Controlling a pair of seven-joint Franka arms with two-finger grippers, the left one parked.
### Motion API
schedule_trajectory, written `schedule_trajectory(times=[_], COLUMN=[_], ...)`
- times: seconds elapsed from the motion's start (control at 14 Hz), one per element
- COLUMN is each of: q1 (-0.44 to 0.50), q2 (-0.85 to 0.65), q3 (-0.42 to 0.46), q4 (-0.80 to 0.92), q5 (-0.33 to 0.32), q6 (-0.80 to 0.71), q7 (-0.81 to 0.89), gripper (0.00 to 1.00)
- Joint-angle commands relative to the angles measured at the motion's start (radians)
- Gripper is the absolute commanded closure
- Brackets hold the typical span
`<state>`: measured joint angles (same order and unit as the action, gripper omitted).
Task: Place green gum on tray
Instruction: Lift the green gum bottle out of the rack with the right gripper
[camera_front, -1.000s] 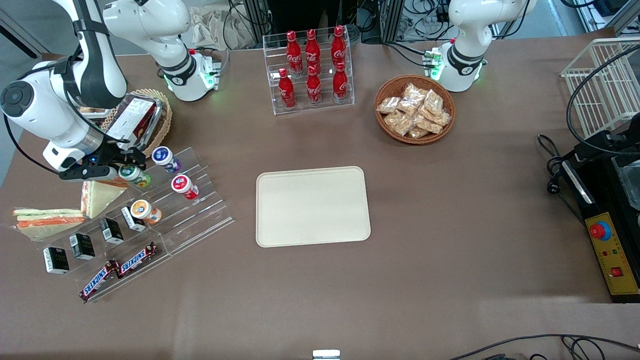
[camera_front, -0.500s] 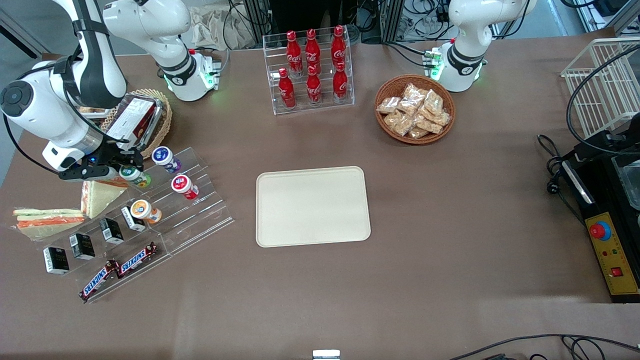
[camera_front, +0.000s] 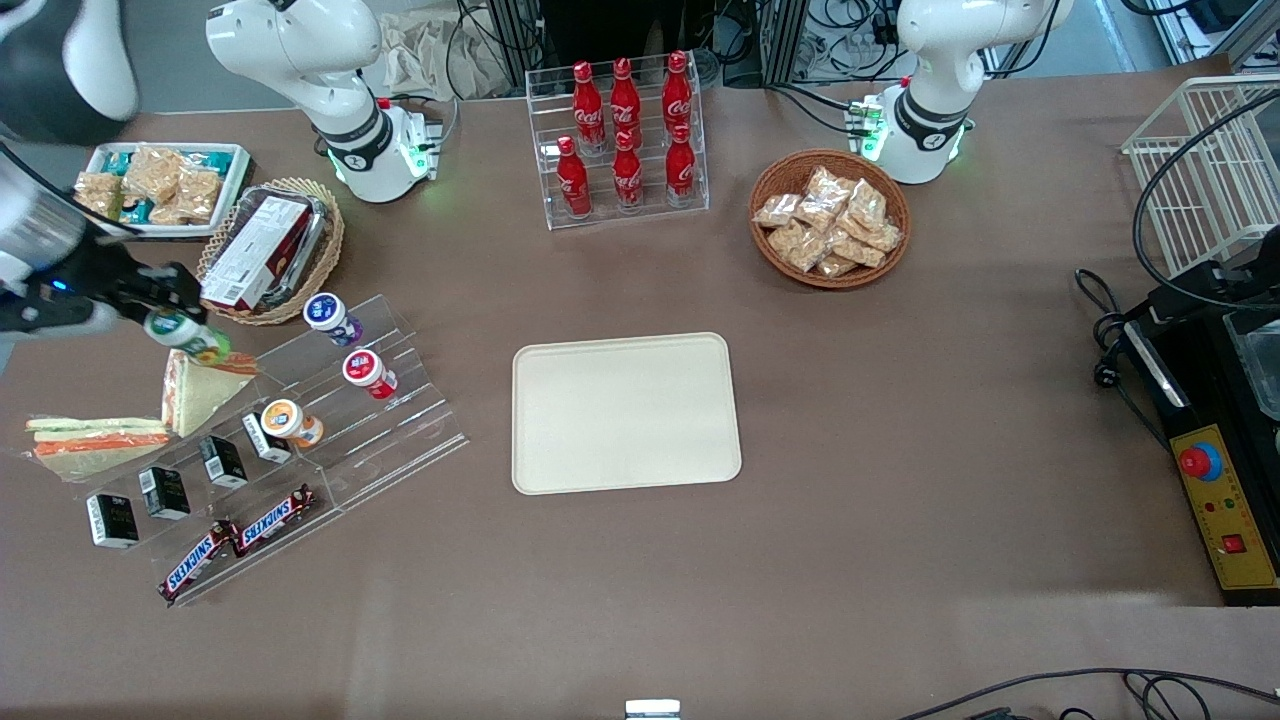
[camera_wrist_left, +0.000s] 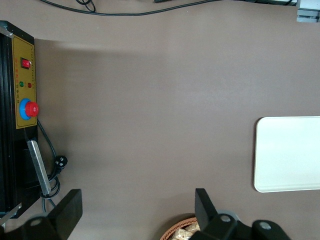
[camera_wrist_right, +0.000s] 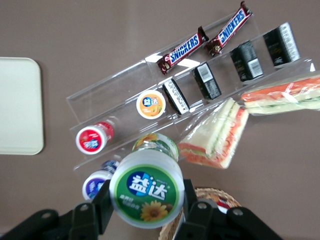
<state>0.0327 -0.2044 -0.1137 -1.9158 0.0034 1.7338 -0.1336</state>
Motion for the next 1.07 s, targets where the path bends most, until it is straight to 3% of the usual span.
schedule_trajectory(times=[0.0,0.57,0.86,1.0], q1=[0.050,0.465,0.567,0.610], q2=[0.075,0.238,0.306,0.315], q3=[0.003,0.005,0.003,0.003], q4=[0.191,0.328,0.237,0.071], q5=[0.016,0.026,0.027,0.023], q6=[-0.138,-0.114,0.060,0.265], q7=[0.107,0.834,0.994,1.063], gripper=[0.60,0.60,0.60,0.60])
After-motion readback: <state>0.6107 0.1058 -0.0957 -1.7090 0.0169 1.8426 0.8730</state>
